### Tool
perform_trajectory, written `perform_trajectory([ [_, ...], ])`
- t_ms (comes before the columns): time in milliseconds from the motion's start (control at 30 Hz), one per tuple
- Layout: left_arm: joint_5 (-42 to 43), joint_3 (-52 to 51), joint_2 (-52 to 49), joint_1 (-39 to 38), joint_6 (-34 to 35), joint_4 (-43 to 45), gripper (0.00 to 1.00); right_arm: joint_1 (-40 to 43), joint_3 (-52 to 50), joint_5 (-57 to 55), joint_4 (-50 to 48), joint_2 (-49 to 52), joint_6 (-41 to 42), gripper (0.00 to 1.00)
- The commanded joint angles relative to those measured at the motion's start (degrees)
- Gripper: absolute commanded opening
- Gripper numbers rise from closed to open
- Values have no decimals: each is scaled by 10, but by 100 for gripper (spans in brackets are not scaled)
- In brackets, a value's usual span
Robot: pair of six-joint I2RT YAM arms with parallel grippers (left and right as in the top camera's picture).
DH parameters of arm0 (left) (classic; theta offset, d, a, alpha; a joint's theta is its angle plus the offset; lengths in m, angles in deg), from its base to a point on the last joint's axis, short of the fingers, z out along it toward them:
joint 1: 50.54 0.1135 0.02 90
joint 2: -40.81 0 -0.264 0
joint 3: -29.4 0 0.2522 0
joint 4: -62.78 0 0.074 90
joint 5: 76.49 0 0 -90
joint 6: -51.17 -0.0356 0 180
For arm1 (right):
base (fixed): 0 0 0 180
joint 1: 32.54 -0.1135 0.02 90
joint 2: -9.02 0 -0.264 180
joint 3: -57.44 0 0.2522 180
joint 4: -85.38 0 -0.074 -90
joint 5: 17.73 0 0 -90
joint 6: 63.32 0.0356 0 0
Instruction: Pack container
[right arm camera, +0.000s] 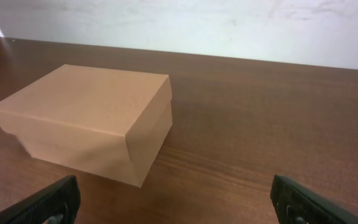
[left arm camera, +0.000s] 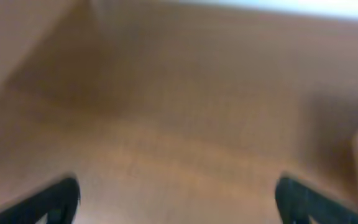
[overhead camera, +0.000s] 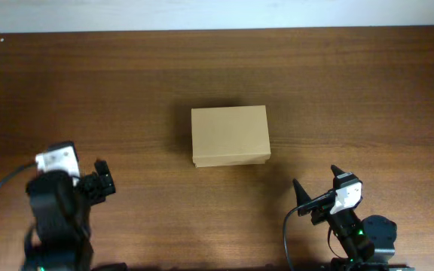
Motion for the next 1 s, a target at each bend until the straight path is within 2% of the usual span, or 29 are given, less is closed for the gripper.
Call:
perform_trajectory([
  [0, 34, -83, 95, 1, 2, 112, 100, -2, -4, 3, -1, -7, 4, 99],
  [100, 43, -155, 164, -2, 2, 236, 100, -2, -4, 3, -2, -7, 4, 99],
  [233, 43, -228, 221, -37, 1, 333, 100, -2, -4, 3, -2, -7, 4, 99],
  [367, 43, -271, 254, -68, 1, 342, 100, -2, -4, 3, -2, -7, 4, 99],
  [967, 43, -417, 346, -89, 1, 355, 100, -2, -4, 3, -2, -7, 4, 99],
])
